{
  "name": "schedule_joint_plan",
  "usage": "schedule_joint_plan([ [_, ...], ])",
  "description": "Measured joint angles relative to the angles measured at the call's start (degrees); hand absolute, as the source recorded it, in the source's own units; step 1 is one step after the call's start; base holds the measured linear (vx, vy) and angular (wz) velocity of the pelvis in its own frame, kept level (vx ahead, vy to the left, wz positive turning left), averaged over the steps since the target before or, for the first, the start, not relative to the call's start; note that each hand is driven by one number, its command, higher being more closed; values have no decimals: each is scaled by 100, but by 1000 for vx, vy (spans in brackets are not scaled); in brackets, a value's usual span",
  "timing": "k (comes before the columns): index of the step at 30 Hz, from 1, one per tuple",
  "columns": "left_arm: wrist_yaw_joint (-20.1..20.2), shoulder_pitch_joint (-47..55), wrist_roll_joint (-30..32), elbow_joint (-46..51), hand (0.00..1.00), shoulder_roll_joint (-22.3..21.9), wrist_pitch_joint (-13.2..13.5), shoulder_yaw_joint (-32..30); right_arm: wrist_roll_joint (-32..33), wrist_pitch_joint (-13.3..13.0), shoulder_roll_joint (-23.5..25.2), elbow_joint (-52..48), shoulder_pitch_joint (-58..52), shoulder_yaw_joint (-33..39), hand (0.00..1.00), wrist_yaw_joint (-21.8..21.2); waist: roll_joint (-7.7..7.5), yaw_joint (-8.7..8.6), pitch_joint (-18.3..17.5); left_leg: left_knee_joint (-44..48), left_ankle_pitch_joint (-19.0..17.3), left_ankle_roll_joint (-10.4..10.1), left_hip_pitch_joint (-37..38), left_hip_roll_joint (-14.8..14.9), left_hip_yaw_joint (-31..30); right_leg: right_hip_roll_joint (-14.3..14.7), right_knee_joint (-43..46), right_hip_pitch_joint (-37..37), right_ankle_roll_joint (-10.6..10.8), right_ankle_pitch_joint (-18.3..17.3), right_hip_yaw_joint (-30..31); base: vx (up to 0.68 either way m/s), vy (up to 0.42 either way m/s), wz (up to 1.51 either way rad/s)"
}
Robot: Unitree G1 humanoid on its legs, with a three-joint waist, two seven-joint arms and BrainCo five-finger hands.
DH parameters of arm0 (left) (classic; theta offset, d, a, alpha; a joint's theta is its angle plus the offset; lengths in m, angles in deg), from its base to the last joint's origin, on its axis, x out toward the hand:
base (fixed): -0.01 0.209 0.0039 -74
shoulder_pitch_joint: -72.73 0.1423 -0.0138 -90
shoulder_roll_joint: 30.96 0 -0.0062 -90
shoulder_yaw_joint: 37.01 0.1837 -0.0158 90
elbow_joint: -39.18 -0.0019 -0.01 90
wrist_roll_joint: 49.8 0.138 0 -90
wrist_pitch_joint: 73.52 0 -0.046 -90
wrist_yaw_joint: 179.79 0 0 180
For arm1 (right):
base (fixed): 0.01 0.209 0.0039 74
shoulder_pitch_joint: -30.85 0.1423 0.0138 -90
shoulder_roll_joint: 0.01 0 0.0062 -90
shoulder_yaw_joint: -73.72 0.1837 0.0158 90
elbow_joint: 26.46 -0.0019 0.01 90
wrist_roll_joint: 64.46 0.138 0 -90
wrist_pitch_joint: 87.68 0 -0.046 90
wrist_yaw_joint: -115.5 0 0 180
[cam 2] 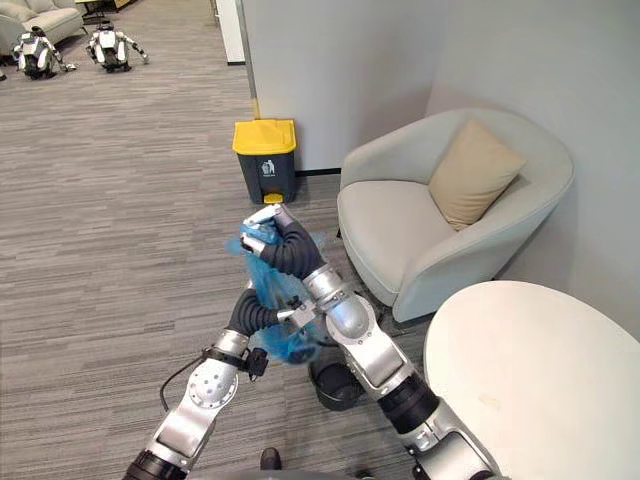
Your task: Gather rubbish on tea table into small bin, then transfer packed bag to large trash can.
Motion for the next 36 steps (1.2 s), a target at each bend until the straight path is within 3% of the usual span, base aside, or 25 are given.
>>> schedule_joint_plan([
  [6, -143, 10, 297, -387, 0, -195, -106, -117, -1, 4, 55, 0, 4, -2, 100, 111, -16, 115, -10, -1, -1, -1, 0, 3, 1, 2, -1, -1, 1, 0, 1, 0, 0, 0],
  [15, -109, 17, 318, -912, 0, -294, -143, -248, 0, 172, 57, 2, 5, -90, 100, 118, -63, 110, -52, -2, -1, -1, 0, 6, 0, 3, 0, -2, 3, -1, 2, 0, 0, 0],
  [16, -107, 33, 357, -980, 100, -295, -144, -245, 1, 171, 59, 2, 5, -130, 100, 118, -62, 109, -69, -3, -1, -1, 0, 6, 0, 3, 0, -2, 3, 0, 2, 0, 0, 0],
  [19, -97, 89, 413, -1232, 100, -292, -195, -147, 96, 182, 80, -1, 96, -130, 100, 186, -52, 111, -139, -3, -1, -1, -1, 10, 1, 8, 0, -5, 4, 0, 3, 0, 0, 0],
  [27, -116, 22, 248, -1230, 100, -280, -17, -126, 753, 182, 226, -2, 101, -177, 100, 208, -48, 104, -166, -3, -11, -14, 0, 21, 9, 16, 1, -11, 5, -1, 18, 0, 0, 0],
  [36, -144, 32, -44, -1206, 100, -169, -6, -148, 854, 182, 235, -3, 245, -412, 100, 34, -48, 103, -166, -2, -9, -12, 1, 21, 21, 18, -1, -14, 3, 2, 29, 0, 0, 0],
])
